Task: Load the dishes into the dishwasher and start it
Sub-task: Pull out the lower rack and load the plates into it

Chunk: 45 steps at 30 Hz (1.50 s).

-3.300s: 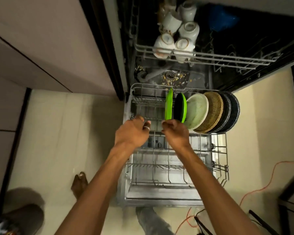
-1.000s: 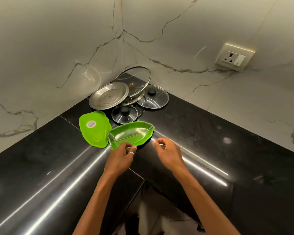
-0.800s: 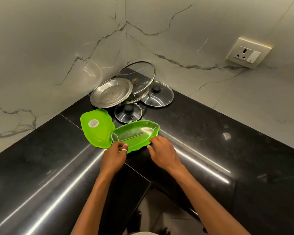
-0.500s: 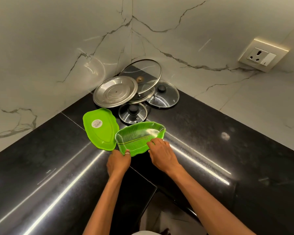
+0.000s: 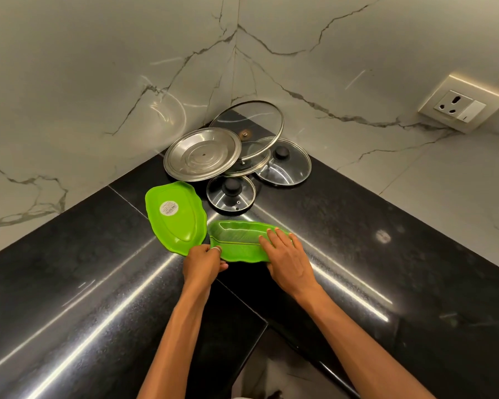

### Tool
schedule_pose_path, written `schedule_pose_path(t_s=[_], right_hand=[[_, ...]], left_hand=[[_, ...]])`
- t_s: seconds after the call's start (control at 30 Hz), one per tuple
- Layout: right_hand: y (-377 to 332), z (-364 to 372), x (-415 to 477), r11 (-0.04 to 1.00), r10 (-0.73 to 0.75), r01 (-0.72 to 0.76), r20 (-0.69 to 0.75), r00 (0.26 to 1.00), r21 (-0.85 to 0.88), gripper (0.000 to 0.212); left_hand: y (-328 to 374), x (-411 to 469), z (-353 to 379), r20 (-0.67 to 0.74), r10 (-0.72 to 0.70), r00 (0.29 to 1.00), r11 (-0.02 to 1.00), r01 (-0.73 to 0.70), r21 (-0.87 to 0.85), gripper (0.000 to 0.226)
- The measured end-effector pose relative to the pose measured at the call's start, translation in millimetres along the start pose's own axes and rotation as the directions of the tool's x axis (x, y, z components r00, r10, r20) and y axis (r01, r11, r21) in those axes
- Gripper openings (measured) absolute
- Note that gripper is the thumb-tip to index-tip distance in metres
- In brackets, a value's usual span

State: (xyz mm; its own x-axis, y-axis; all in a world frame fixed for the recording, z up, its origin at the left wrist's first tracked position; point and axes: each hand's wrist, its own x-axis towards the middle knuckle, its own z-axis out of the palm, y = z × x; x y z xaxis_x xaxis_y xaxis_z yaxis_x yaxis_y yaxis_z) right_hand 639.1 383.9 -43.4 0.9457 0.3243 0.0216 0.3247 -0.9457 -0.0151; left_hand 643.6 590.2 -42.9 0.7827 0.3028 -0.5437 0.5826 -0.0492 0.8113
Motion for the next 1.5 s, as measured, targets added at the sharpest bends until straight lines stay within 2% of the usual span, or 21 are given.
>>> schedule_pose_path(t_s=[0.13, 0.2, 0.23, 0.33, 0.37, 0.53, 0.77, 1.0, 1.17, 1.3, 1.4, 1.5], right_hand=[[-5.7, 3.7, -4.0, 0.997, 0.011, -0.006, -0.053, 0.999, 0.08, 0.059], [-11.9, 3.7, -5.8, 0.992, 0.054, -0.044, -0.086, 0.995, 0.119, 0.059], [-14.3, 3.3, -6.4, 0.988, 0.081, -0.067, -0.097, 0.992, 0.138, 0.058], [-19.5, 0.4, -3.6, 0.976, 0.135, -0.11, -0.123, 0.983, 0.185, 0.054], [-20.8, -0.2, -2.0, 0.974, 0.14, -0.113, -0.125, 0.982, 0.197, 0.053], [-28.9, -2.0, 7.3, 0.97, 0.146, -0.108, -0.163, 0.976, 0.218, 0.053], [-37.6, -3.9, 14.6, 0.958, 0.17, -0.117, -0.193, 0.966, 0.261, 0.051], [-37.9, -7.7, 15.3, 0.944, 0.22, -0.159, -0.19, 0.957, 0.29, 0.051], [-37.7, -8.7, 12.4, 0.939, 0.229, -0.164, -0.196, 0.953, 0.303, 0.052], [-34.3, -8.4, 8.9, 0.938, 0.231, -0.161, -0.209, 0.95, 0.307, 0.054], [-31.2, -7.8, 7.4, 0.939, 0.226, -0.155, -0.211, 0.951, 0.306, 0.054], [-30.3, -7.8, 7.2, 0.94, 0.231, -0.164, -0.204, 0.951, 0.298, 0.052]], left_hand=[[12.2, -2.1, -11.5, 0.032, 0.042, 0.999, 0.994, -0.038, -0.107, 0.027], [17.1, 0.4, -19.8, -0.021, 0.069, 0.997, 0.992, -0.071, -0.1, 0.037], [18.5, 4.4, -25.7, -0.075, 0.072, 0.995, 0.995, -0.077, -0.066, 0.047], [21.6, 22.5, -44.6, -0.297, 0.118, 0.947, 0.96, -0.032, 0.28, 0.058], [22.5, 29.5, -48.7, -0.345, 0.123, 0.931, 0.938, 0.004, 0.345, 0.064], [31.7, 61.7, -47.3, -0.432, 0.053, 0.9, 0.895, 0.149, 0.421, 0.099], [45.5, 82.1, -35.2, -0.472, 0.021, 0.881, 0.869, 0.217, 0.444, 0.14], [53.6, 93.0, -39.6, -0.495, -0.062, 0.867, 0.878, 0.283, 0.385, 0.141], [52.2, 98.9, -47.9, -0.45, -0.085, 0.889, 0.863, 0.291, 0.413, 0.13], [42.6, 93.7, -54.1, -0.407, -0.054, 0.912, 0.831, 0.267, 0.489, 0.119], [35.2, 87.1, -53.8, -0.395, 0.029, 0.918, 0.807, 0.212, 0.551, 0.114], [33.0, 82.8, -41.5, -0.346, 0.142, 0.927, 0.77, 0.116, 0.627, 0.131]])
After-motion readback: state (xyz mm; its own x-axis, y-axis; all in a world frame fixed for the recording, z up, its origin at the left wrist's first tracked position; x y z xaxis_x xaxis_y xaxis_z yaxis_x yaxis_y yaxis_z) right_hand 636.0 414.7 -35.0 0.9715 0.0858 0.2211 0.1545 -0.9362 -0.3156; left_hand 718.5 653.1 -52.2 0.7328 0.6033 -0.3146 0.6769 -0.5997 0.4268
